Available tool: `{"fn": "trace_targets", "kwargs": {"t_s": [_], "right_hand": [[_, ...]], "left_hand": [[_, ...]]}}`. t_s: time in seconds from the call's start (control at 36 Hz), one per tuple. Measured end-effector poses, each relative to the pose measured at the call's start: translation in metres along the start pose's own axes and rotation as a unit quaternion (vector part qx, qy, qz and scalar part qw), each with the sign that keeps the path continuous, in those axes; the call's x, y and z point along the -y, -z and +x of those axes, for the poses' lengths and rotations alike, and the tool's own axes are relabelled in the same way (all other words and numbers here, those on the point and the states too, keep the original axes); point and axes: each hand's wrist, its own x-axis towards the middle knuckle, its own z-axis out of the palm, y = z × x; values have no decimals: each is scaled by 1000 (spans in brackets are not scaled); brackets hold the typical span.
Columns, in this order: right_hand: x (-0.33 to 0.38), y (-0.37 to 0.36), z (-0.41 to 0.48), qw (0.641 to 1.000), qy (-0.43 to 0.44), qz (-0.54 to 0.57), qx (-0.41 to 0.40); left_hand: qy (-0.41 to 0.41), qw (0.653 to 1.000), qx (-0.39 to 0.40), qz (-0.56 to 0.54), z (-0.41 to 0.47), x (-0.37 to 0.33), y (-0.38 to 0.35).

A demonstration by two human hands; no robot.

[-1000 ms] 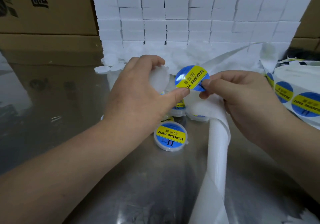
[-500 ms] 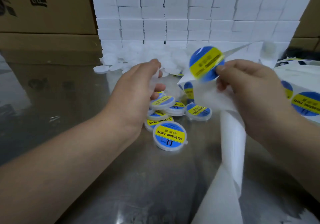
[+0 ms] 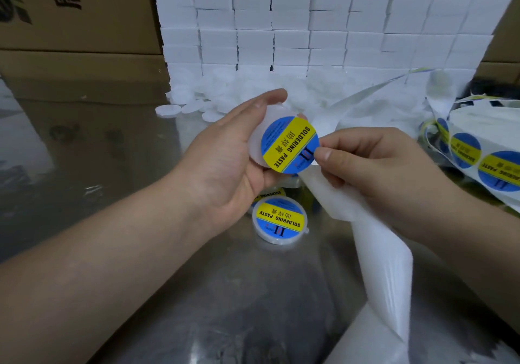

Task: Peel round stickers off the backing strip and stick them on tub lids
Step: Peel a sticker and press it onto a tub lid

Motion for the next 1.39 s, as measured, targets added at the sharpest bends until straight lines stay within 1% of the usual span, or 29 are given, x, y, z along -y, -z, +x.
{"fn": "trace_targets", "kwargs": {"t_s": [0.14,0.28,0.58,0.92,1.39], "right_hand": [[0,-1,0,1000,-1,-1,0],[0,-1,0,1000,-6,-10,-4],[0,0,1,999,-1,-33,0],[2,-1,1,999,-1,-48,-20],[1,-1,2,995,8,-95,-22]], "left_hand": [[19,999,30,9,-2,1,1],[2,999,47,27,-4,1,0],[-56,991,40,114,-5,9,-1],[-72,987,39,135,-7,10,-2],[-79,984,35,155,-8,12,-2]]}}
